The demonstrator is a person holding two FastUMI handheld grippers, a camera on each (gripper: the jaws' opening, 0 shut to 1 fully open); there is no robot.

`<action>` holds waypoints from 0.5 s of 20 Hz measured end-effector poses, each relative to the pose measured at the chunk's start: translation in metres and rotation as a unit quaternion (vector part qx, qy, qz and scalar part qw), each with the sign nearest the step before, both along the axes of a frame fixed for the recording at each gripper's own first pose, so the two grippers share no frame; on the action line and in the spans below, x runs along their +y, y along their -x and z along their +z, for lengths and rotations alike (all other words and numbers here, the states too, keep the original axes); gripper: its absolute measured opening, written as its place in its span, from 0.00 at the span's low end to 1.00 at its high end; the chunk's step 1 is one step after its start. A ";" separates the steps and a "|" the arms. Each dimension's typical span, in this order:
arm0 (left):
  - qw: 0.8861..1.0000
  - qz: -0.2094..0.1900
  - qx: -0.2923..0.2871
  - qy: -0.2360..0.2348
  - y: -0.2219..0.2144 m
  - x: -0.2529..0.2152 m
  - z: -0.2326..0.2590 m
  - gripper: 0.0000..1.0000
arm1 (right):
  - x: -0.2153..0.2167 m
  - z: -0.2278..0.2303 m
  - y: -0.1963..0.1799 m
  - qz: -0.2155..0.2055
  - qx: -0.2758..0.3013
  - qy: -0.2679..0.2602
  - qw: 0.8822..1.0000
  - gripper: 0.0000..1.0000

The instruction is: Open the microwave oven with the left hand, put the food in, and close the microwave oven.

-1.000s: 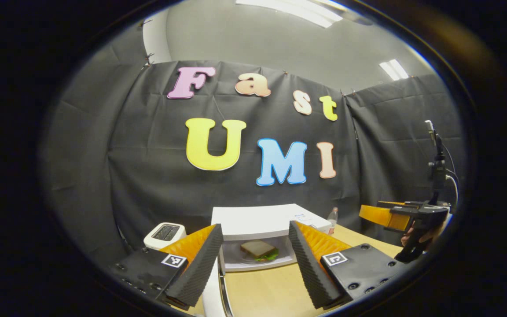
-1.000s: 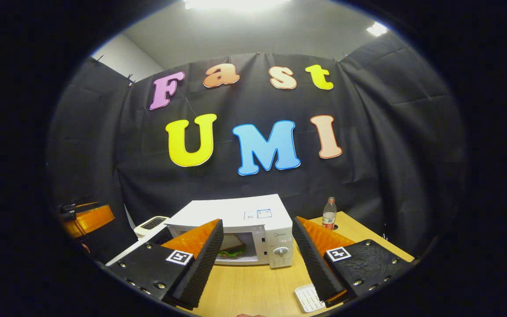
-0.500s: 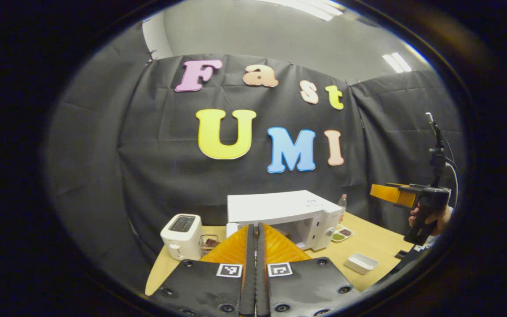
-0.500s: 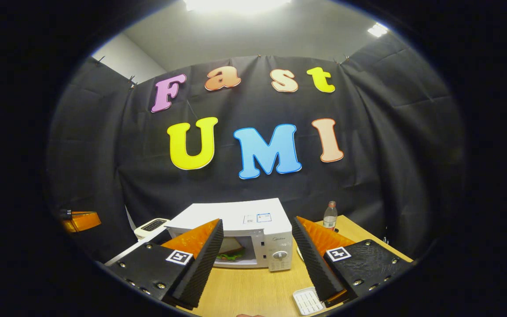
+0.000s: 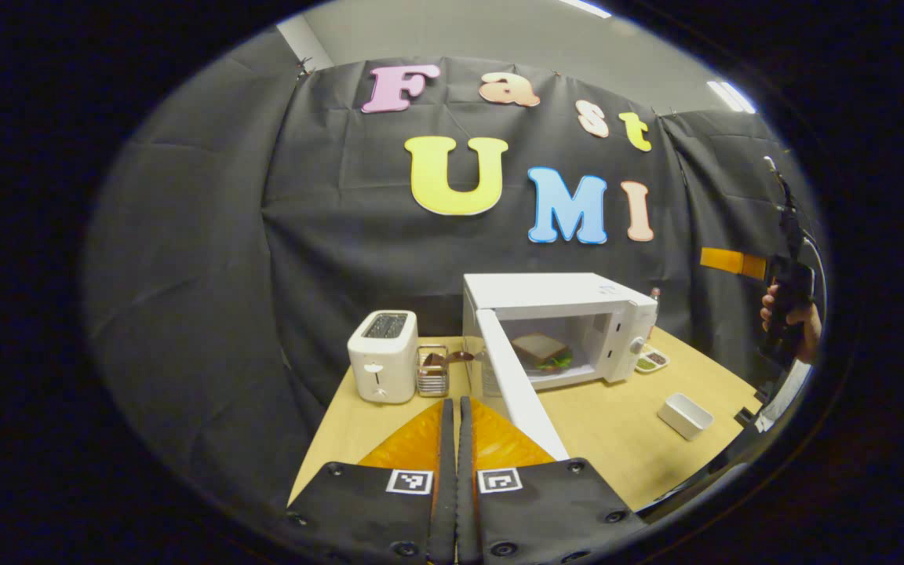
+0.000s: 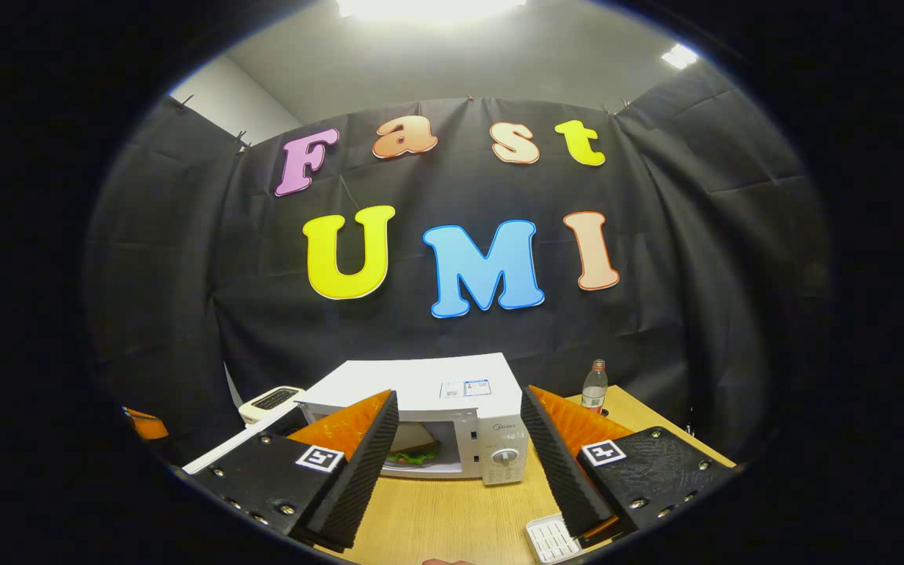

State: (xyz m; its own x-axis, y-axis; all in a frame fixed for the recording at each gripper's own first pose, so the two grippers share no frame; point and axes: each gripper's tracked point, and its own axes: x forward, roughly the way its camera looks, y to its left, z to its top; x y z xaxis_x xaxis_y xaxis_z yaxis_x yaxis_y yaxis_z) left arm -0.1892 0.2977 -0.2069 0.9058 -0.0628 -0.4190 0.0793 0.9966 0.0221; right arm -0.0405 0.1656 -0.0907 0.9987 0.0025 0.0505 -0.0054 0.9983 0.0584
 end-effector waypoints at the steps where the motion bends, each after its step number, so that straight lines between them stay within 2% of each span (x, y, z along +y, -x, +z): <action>1: 1.000 -0.005 0.011 0.004 0.003 -0.004 -0.011 0.10 | 0.000 -0.001 -0.001 -0.002 0.000 0.002 1.000 0.94; 4: 0.999 -0.016 0.039 0.004 0.011 -0.016 -0.038 0.07 | -0.003 0.003 -0.004 -0.010 -0.005 0.011 1.000 0.95; 10: 0.998 -0.029 0.050 0.001 0.014 -0.038 -0.043 0.07 | -0.007 0.007 -0.007 -0.002 -0.010 0.025 1.000 0.98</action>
